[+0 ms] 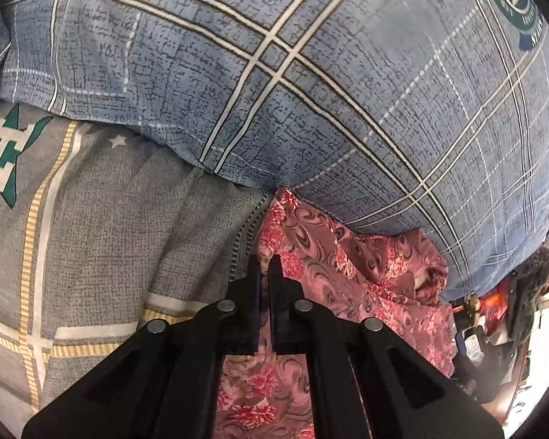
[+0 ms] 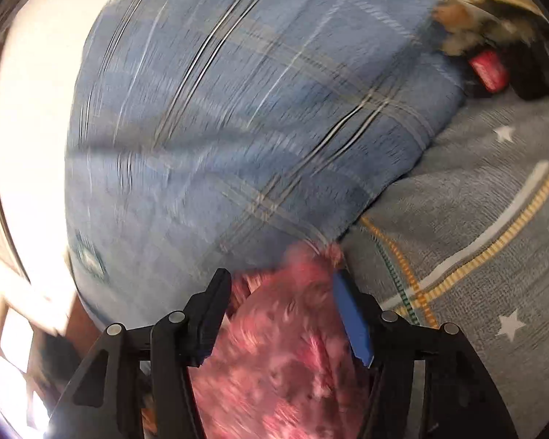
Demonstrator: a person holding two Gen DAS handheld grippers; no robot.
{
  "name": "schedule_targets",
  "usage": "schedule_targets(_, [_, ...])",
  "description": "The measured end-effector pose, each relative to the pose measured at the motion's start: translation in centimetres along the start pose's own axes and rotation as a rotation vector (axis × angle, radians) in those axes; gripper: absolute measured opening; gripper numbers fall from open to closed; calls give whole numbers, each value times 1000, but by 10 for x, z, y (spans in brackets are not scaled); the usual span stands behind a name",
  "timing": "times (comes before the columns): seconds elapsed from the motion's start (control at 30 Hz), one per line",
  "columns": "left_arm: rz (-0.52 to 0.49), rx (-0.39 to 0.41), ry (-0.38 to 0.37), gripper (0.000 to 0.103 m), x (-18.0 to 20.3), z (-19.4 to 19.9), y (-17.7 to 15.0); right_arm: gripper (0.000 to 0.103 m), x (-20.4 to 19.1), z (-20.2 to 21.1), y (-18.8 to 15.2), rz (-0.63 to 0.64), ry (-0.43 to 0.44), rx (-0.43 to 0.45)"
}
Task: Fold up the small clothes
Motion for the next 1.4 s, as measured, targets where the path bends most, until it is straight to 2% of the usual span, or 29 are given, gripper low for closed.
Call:
schedule_targets(0.07, [10, -4, 4, 2, 1, 0, 2, 63, 3, -12, -4, 48, -111, -32])
schedule_targets(0.13, [25, -6, -3, 2, 5, -1, 2, 63, 8, -35, -7, 37, -168, -108])
schedule_targets(0.17, [27, -6, -10, 2, 8, -1, 2, 59, 9, -43, -8, 26, -182, -125])
schedule_targets(0.2, [25, -3, -21, 2, 11, 2, 2, 51, 5, -47, -8, 45, -205, -120])
schedule_targets(0.23, [19, 5, -30, 2, 14, 7, 3, 15, -1, -48, -7, 84, -228, -115])
schedule_targets(0.27, [9, 17, -39, 2, 18, 12, 5, 6, -8, -47, -4, 126, -240, -105])
schedule_targets(0.3, [-4, 37, -57, 2, 23, 20, 9, 6, -16, -40, 1, 151, -236, -58])
schedule_targets(0.33, [-8, 50, -66, 2, 26, 23, 12, 5, -25, -28, 8, 153, -188, 5])
schedule_targets(0.4, [-7, 81, -66, 2, 28, 24, 20, 5, -28, -14, 20, 114, -137, 85])
schedule_targets(0.47, [26, 73, -29, 2, 21, 7, 26, 5, -18, -19, 25, 71, -148, 90])
schedule_targets(0.53, [70, 15, 8, 2, 11, -18, 25, 5, 6, -38, 22, 23, -235, 25])
schedule_targets(0.6, [98, -44, 36, 5, 1, -36, 19, 10, 27, -57, 10, -31, -309, -77])
schedule_targets(0.63, [101, -50, 41, 10, -2, -35, 15, 11, 29, -55, 6, -41, -303, -74])
schedule_targets(0.7, [99, -20, 33, 11, -6, -17, 9, 13, 18, -36, 2, -31, -261, -14])
schedule_targets(0.77, [69, 13, 7, 14, -5, 8, -2, 20, -5, -9, -10, 29, -162, 34])
schedule_targets(0.8, [50, 35, -21, 18, -2, 22, -12, 24, -12, 1, -17, 56, -129, 52])
schedule_targets(0.87, [0, 71, -66, 31, 8, 44, -36, 42, -31, 15, -39, 115, -42, 64])
schedule_targets(0.9, [-34, 83, -69, 46, 14, 50, -56, 46, -32, 14, -57, 132, -15, 29])
schedule_targets(0.93, [-51, 83, -60, 53, 18, 49, -67, 50, -25, 8, -70, 140, -42, -11])
schedule_targets(1.0, [-110, 32, 19, 53, 23, 30, -98, 47, 3, -12, -92, 148, -224, -115])
schedule_targets(1.03, [-134, -6, 81, 52, 20, 18, -108, 36, 3, -6, -95, 196, -263, -68])
schedule_targets(1.07, [-158, -37, 150, 49, 16, 8, -118, 36, 3, 6, -100, 189, -294, -53])
schedule_targets(1.1, [-185, -28, 197, 46, 13, 9, -124, 37, 1, 15, -101, 154, -276, -49])
schedule_targets(1.13, [-197, -13, 211, 45, 14, 17, -128, 41, -1, 28, -103, 112, -235, -19])
schedule_targets(1.2, [-183, -12, 125, 45, 21, 35, -140, 44, 1, 56, -106, 65, -199, 52])
schedule_targets(1.23, [-168, -4, 78, 45, 20, 45, -148, 53, 5, 68, -108, 54, -220, 79])
schedule_targets(1.3, [-158, 5, 20, 48, 24, 54, -160, 59, 24, 79, -119, 20, -304, 102])
schedule_targets(1.37, [-155, -7, 20, 51, 33, 41, -170, 58, 30, 71, -129, -13, -278, 62])
schedule_targets(1.4, [-149, -34, 40, 51, 30, 32, -175, 53, 33, 61, -138, -26, -256, 23])
Point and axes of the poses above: each gripper's, at about its wrist camera, not at the fingertips, and z roughly against the way its jaws point, x to its right, y to its top, the point moved 10 cm from there along -z, roughly the way its jaws point, and after that the axes turned 11 degrees about -x, right-handed, at the moved point
